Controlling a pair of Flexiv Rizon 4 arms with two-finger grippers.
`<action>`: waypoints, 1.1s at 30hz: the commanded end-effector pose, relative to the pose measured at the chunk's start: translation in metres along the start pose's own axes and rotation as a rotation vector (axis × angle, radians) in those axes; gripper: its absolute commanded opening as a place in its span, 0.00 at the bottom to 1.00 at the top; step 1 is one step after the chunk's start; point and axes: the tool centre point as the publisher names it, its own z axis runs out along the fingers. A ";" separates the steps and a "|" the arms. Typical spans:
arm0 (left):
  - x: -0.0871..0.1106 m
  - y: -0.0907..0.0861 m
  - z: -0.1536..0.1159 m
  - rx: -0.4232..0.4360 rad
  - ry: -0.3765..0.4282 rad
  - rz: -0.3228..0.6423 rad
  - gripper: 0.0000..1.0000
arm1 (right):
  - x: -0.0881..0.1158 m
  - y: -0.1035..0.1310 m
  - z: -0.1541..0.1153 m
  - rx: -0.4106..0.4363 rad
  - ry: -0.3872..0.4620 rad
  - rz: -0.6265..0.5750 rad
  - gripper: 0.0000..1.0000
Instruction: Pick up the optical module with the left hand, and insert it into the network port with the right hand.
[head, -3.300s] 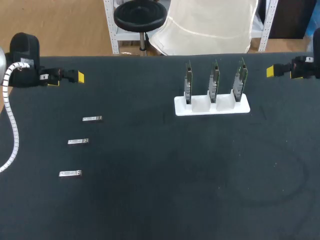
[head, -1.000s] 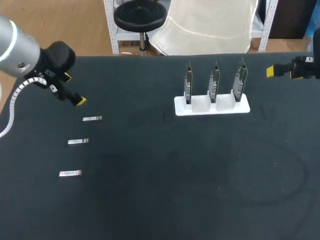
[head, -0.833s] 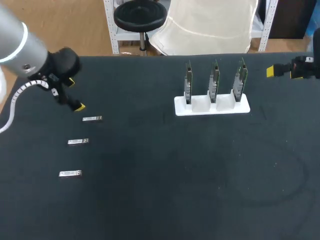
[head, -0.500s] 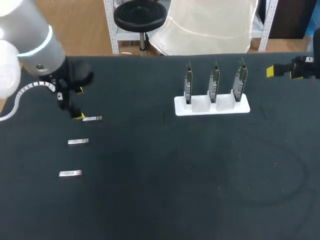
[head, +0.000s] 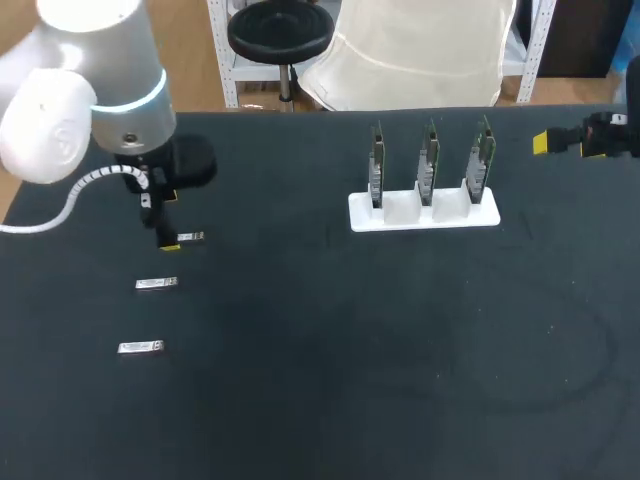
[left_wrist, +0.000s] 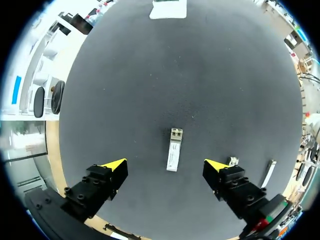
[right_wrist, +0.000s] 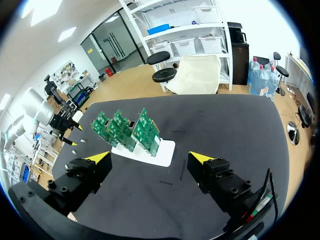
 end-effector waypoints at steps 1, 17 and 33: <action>-0.001 0.001 0.005 0.014 0.038 -0.005 1.00 | 0.000 0.001 0.000 0.005 -0.001 0.001 1.00; 0.002 -0.002 0.019 0.102 0.022 -0.073 1.00 | 0.000 0.001 0.000 0.005 -0.001 0.001 1.00; 0.005 -0.011 0.027 0.140 0.018 -0.079 1.00 | 0.000 0.001 0.000 0.005 -0.001 0.001 1.00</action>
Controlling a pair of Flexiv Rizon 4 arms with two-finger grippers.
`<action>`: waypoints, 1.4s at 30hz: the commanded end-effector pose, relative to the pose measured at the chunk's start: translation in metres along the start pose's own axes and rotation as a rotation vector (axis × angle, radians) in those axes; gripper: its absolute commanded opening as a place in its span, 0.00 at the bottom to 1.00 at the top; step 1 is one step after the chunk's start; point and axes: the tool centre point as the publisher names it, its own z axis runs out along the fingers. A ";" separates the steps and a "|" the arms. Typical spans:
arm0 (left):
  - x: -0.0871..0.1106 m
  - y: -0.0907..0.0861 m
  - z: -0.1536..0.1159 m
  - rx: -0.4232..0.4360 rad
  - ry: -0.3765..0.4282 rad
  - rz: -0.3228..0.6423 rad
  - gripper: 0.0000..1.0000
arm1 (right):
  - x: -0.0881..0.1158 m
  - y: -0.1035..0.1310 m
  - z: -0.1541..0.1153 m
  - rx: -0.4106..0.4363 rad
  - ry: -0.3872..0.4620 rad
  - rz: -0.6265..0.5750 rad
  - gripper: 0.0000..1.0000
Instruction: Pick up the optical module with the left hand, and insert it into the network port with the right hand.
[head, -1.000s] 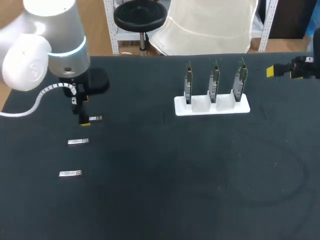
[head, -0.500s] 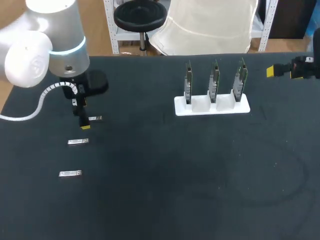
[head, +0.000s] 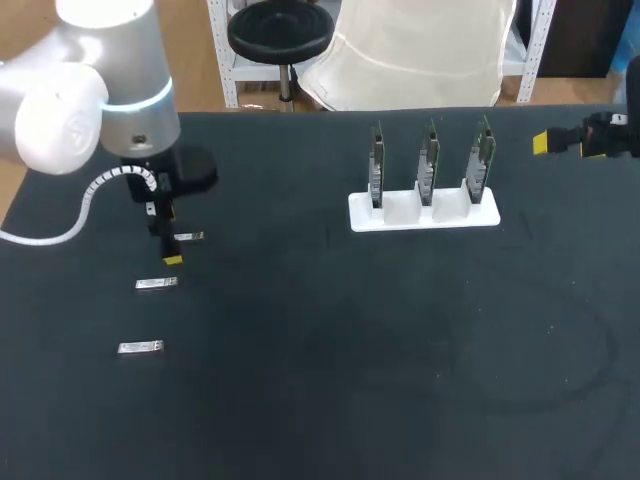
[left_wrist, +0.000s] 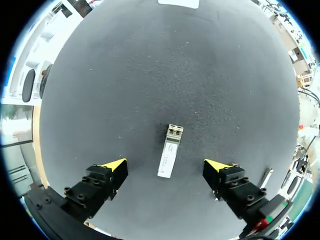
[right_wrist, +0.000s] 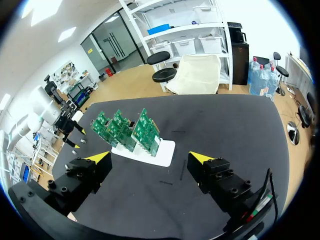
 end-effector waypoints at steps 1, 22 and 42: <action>0.000 0.000 0.001 0.007 -0.001 0.004 1.00 | 0.000 0.001 0.000 0.005 -0.001 0.001 1.00; -0.002 -0.001 0.010 0.017 0.003 0.003 0.00 | 0.000 0.001 0.000 0.005 -0.001 0.001 1.00; -0.001 0.012 -0.014 0.025 -0.149 -0.209 0.00 | 0.000 0.001 0.000 0.005 -0.001 0.001 1.00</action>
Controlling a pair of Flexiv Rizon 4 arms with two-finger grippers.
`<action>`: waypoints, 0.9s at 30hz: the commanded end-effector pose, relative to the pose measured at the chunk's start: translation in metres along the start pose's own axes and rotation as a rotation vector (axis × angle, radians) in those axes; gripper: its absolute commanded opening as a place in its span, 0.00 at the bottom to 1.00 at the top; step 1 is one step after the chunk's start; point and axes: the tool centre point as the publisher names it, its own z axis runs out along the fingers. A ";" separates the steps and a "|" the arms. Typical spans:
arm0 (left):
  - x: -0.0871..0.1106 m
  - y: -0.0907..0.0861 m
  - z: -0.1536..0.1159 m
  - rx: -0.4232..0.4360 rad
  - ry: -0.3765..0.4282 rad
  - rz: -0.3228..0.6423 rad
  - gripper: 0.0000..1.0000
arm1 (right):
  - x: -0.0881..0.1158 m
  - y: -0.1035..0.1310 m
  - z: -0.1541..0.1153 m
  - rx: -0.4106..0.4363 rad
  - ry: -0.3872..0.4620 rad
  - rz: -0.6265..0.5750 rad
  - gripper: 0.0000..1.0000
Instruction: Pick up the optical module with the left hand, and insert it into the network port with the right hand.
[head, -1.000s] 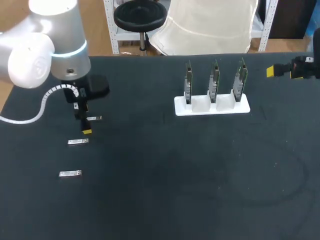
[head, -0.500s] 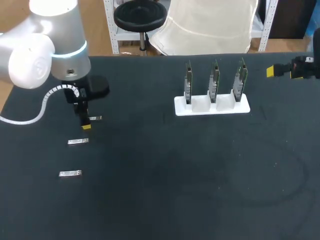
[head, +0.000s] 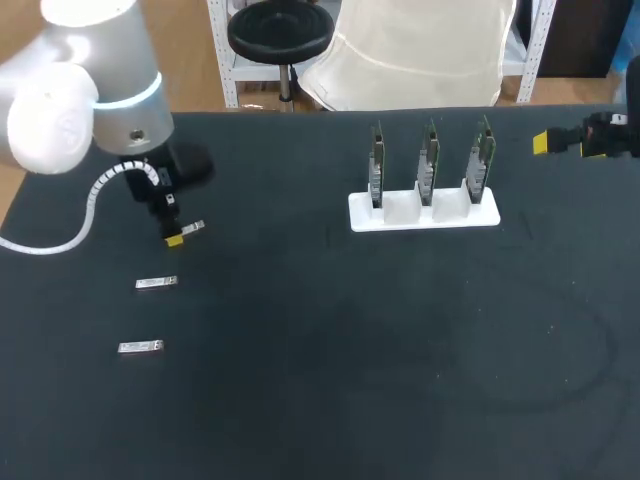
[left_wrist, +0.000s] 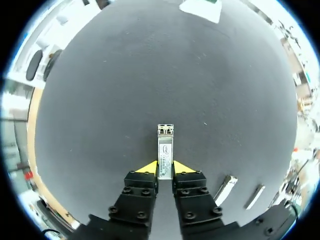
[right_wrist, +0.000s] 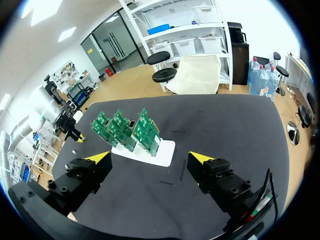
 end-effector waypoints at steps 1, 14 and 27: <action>0.003 0.006 -0.019 -0.006 -0.088 -0.050 0.00 | 0.000 0.001 0.000 0.005 -0.001 0.001 1.00; -0.050 0.025 -0.129 -0.025 -0.532 -0.325 0.00 | 0.000 0.001 0.000 0.005 -0.001 0.001 1.00; -0.116 0.000 -0.204 0.010 -0.859 -0.288 0.00 | 0.000 0.001 0.000 0.005 -0.001 0.001 1.00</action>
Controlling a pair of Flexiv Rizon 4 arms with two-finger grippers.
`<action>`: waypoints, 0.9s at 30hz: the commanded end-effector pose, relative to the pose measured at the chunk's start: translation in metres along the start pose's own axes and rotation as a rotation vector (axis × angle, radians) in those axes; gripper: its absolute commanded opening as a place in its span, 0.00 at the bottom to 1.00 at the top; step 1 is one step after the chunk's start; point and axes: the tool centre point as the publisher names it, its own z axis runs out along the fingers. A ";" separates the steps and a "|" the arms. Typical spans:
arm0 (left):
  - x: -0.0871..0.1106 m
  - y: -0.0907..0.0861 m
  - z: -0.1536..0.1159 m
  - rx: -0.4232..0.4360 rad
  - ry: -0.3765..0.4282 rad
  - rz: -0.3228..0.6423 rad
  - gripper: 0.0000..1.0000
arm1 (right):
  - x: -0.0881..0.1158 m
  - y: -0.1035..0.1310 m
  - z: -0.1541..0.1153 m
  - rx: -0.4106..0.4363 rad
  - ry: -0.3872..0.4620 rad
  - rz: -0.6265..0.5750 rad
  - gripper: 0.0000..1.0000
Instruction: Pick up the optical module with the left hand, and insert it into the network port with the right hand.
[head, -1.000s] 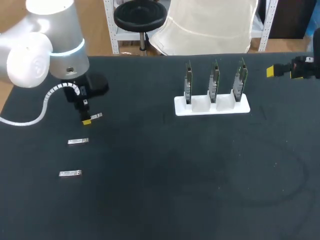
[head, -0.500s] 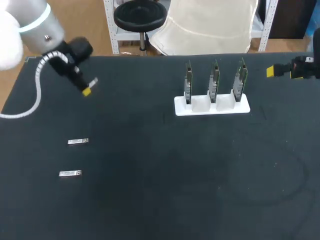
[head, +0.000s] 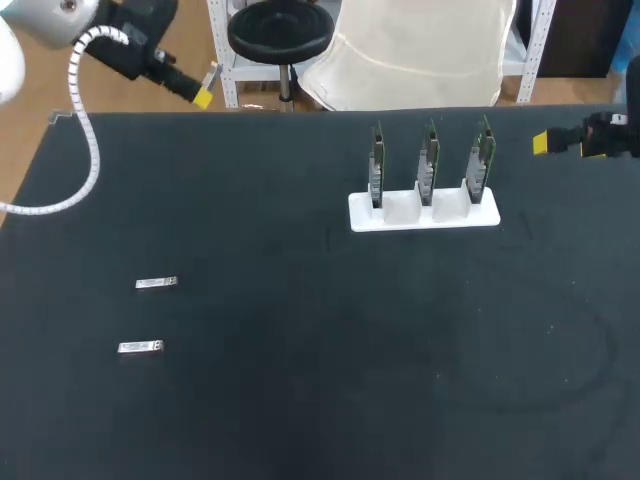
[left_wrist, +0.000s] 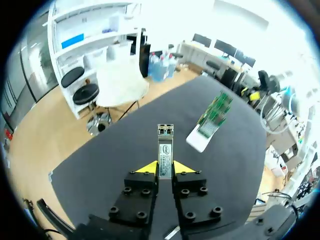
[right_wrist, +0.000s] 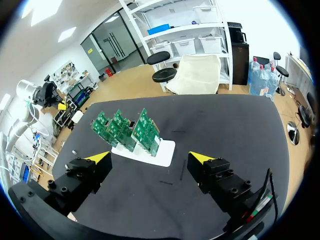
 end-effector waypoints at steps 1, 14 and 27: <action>-0.006 -0.017 -0.003 0.031 -0.223 0.024 0.00 | 0.000 0.001 0.000 0.005 -0.001 0.001 1.00; -0.044 -0.062 0.010 0.089 -0.371 0.143 0.00 | 0.000 0.001 0.000 0.005 -0.001 0.001 1.00; -0.064 -0.106 0.042 0.263 -0.465 0.340 0.00 | 0.000 0.001 0.000 0.005 -0.001 0.001 1.00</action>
